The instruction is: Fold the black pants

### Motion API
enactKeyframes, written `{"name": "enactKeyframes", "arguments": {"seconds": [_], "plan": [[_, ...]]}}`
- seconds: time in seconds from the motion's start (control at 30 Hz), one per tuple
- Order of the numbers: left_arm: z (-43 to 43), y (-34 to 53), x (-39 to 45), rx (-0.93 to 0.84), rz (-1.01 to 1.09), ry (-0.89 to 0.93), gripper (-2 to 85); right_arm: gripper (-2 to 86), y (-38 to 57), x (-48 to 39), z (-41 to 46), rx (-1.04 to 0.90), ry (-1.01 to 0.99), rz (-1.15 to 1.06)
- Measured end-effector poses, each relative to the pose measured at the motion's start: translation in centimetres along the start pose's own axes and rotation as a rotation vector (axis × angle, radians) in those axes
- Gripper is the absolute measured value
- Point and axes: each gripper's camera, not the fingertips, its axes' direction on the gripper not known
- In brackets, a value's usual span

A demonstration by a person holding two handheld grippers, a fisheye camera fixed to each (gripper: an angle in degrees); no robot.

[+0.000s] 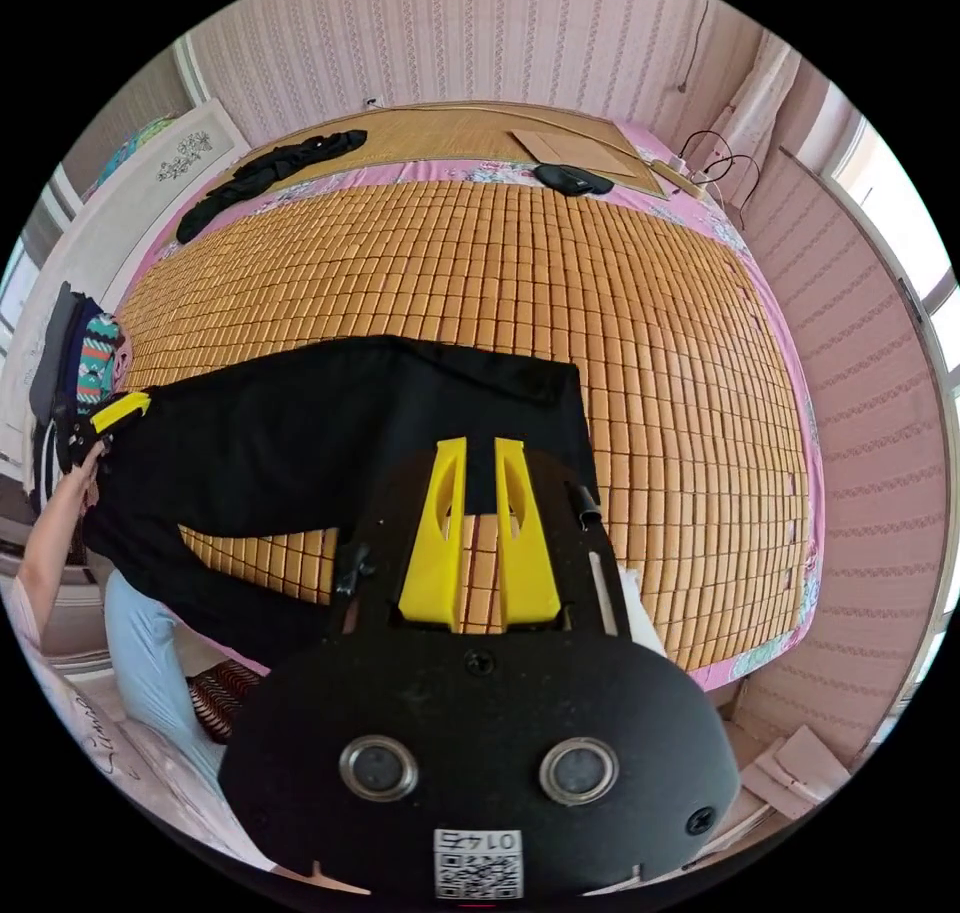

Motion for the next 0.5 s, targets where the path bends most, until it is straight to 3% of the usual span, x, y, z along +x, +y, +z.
{"name": "enactKeyframes", "arguments": {"seconds": [0.17,0.27,0.4,0.47,0.5], "plan": [[-6.3,4.5,1.9,0.152,0.070,0.174,8.8,10.3,11.5,1.8,2.0,-0.052,-0.130,0.076],[-8.8,7.9,5.9,0.195,0.126,0.400,10.4,9.0,17.1,3.4,2.5,-0.028,-0.231,0.221],[-5.7,10.0,12.0,0.050,0.145,0.478,11.1,1.4,20.1,5.4,5.5,-0.121,-0.484,0.366],[-3.5,10.2,13.1,-0.061,0.103,0.480,6.6,-0.2,20.4,7.0,4.9,-0.064,-0.621,0.388],[-3.8,10.5,12.9,-0.007,0.078,0.438,3.0,-0.3,20.3,7.4,4.2,-0.030,-0.641,0.392]]}}
